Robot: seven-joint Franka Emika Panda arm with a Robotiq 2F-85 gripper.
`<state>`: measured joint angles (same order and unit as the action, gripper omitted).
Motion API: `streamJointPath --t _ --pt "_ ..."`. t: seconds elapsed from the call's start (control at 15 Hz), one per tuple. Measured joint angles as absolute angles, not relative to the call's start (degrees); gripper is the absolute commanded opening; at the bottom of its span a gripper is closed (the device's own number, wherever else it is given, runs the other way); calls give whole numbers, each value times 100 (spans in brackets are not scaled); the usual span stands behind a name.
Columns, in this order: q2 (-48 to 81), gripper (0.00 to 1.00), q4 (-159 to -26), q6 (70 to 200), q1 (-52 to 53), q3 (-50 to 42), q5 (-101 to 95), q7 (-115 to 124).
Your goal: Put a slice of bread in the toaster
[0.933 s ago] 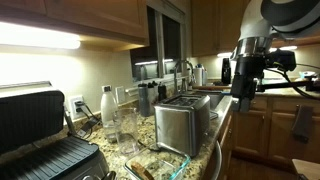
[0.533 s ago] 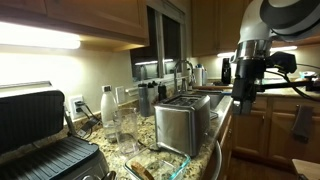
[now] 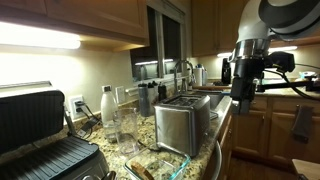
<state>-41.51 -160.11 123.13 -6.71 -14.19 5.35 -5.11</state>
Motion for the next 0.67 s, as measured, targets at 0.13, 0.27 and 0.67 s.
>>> streamJointPath --t 0.13,0.27,0.67 --pt "-4129 100 -16011 12313 -654 -1319 550 -511" --pt "-4097 100 -16005 12313 -609 -1224 591 -511" --pt "-3798 100 -15889 12323 -298 -1028 915 -538"
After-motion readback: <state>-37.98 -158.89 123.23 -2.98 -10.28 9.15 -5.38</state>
